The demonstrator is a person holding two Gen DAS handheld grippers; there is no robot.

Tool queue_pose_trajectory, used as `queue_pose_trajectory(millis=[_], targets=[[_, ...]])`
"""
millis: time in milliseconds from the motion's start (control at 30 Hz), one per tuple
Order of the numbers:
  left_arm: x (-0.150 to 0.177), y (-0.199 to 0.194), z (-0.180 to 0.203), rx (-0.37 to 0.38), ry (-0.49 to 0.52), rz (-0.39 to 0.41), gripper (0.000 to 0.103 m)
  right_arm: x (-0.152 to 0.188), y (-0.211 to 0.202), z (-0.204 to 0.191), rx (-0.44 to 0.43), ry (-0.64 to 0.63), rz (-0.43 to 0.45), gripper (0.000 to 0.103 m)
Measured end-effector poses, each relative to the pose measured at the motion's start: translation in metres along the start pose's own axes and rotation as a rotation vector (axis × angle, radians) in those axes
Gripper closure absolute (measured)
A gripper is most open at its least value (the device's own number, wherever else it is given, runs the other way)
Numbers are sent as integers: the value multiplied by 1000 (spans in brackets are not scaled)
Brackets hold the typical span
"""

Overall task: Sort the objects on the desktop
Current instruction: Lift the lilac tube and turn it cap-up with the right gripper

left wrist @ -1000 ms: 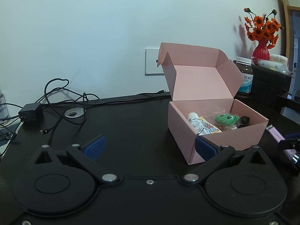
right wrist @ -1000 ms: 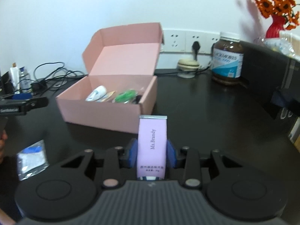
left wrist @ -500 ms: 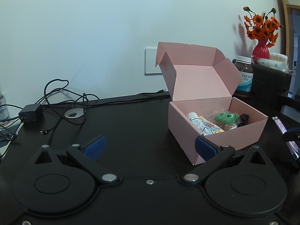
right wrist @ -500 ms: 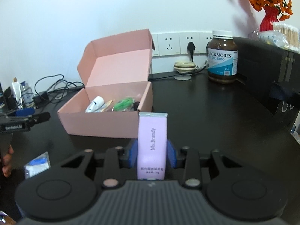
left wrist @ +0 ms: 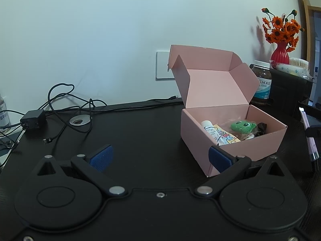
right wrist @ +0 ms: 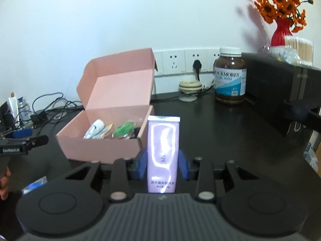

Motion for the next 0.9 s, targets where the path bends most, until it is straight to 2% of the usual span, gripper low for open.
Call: queue_pose_trajectory(millis=[333, 367, 400, 600, 700, 767, 833, 900], targets=[[1, 0, 1, -1, 5, -3, 0, -16, -1, 7, 17, -12, 75, 71], [1, 0, 0, -2, 3, -4, 0, -16, 0, 8, 14, -14, 78, 95], [0, 1, 0, -2, 0, -5, 0, -17, 1, 8, 12, -16, 81, 101], [0, 1, -2, -3, -10, -7, 0, -11, 15, 10, 18, -28, 21, 101], [0, 1, -1, -4, -5, -8, 0, -7, 23, 16, 29, -12, -10, 94], [1, 1, -1, -4, -2, -8, 0, -4, 33, 21, 25, 8, -42, 71], [1, 1, 0, -5, -1, -8, 0, -2, 42, 24, 24, 22, -74, 53], [1, 1, -1, -5, -2, -7, 0, -3, 50, 24, 9, 33, -87, 52]])
Point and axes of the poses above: each gripper's, at about its wrist camera, not at the fingertips, and y roughly the way its jaws point, z to its right, x to its underside, the point moved 7 cm from there along y, roughly the way its jaws point, and after that the axes turned 11 degrees about -y, right-handed, at the moved point
